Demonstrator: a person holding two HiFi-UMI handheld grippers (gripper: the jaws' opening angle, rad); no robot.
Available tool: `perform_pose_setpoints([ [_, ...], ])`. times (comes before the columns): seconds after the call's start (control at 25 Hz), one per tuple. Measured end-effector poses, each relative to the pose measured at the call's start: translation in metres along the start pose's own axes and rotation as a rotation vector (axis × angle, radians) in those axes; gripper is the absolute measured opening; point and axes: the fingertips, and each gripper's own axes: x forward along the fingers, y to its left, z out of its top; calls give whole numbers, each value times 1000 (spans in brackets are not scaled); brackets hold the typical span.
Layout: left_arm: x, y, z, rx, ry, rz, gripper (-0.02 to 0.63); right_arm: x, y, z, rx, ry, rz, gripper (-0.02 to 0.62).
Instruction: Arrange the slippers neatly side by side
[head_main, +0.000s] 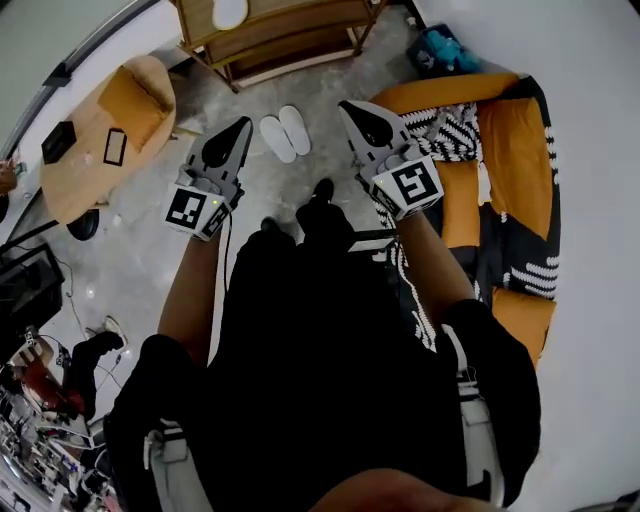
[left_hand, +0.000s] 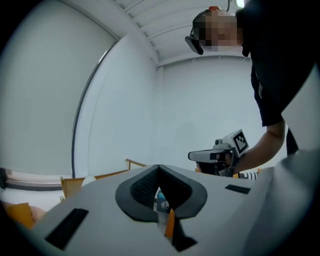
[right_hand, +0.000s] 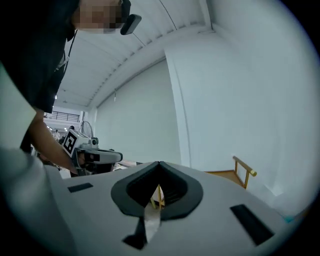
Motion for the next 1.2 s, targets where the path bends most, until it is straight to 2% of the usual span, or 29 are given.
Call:
perform_pose_setpoints([
  [0.2,-51,0,62,-7,-155,89,15,-30,25,48,-55,-48,-40,31],
  [0.36,-106,-15,85,-10,-204,121,15,-55,62,77,-54,-106,-64,31],
  [0.48,-149,-27,83,-41,-220,141,15,-69,95,81,-44,-102,-61,31],
  [0.64,-205,-51,68,-16,-249,184,15,-89,138,71,-17,-92,-38,31],
  [0.84,-263,-61,58,-61,-271,242,15,-96,191,64,-27,-76,2,31],
  [0.96,-287,-72,59,-38,-282,245,15,-101,217,65,-54,-70,27,31],
  [1.2,-313,-109,50,-69,-296,213,15,-129,247,54,-45,-59,40,31],
])
